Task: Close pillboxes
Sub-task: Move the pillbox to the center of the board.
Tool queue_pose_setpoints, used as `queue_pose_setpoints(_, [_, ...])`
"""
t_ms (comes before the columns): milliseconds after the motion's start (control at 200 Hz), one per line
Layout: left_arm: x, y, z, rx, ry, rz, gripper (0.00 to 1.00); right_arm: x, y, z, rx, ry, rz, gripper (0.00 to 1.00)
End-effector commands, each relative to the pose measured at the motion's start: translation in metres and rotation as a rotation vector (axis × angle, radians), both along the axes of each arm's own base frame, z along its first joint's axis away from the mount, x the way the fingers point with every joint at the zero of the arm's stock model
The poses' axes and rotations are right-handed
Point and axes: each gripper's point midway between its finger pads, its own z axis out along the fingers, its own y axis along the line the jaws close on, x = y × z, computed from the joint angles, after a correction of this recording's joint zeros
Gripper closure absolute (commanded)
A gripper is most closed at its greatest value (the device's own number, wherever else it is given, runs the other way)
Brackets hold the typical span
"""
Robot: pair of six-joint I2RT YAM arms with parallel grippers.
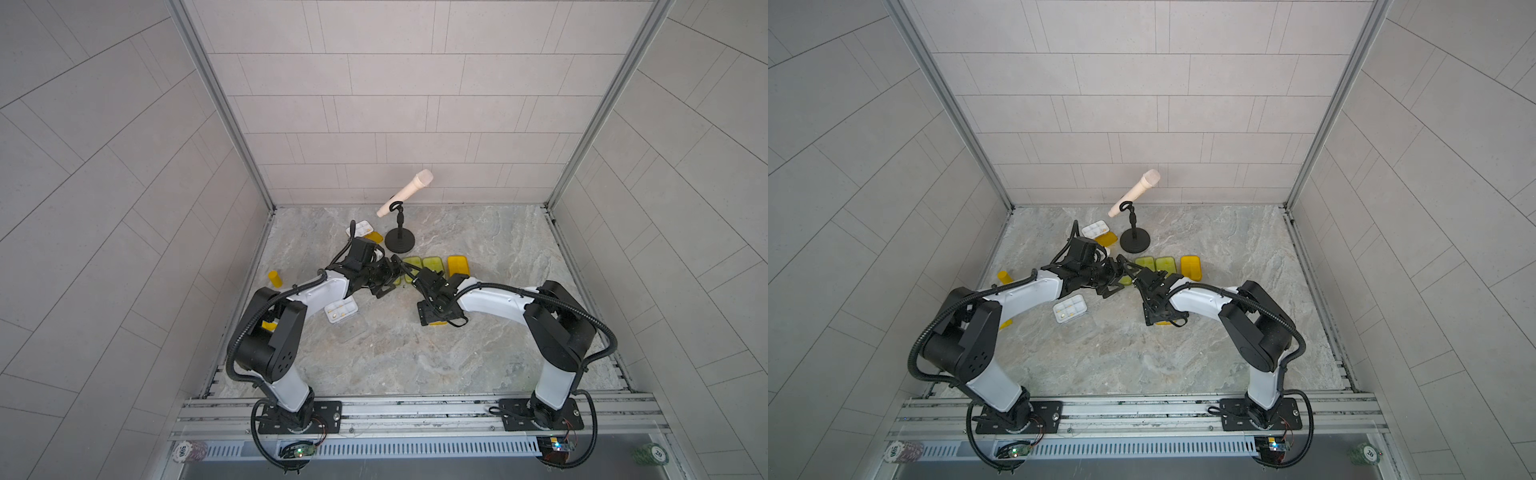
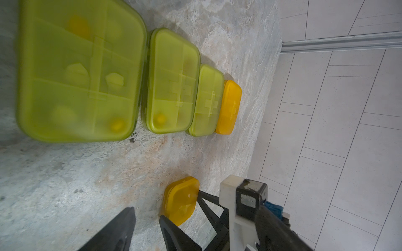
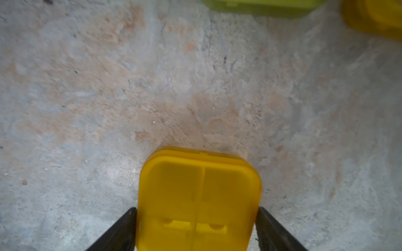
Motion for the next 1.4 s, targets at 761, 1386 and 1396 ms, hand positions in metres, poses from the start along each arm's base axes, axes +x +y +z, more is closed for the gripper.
queue_pose_setpoints(761, [0.004,0.005,0.009,-0.008,-0.024,0.010,0.09,0.035,-0.107,-0.008,-0.074,-0.006,-0.105,0.27])
queue_pose_setpoints(1386, [0.046,0.098,0.028,0.071,-0.094,0.238,0.09,0.034,-0.108,0.046,-0.049,-0.101,-0.105,0.04])
queue_pose_setpoints(1396, [0.047,0.100,0.027,0.073,-0.093,0.243,0.09,0.034,-0.108,0.048,-0.046,-0.105,-0.103,0.04])
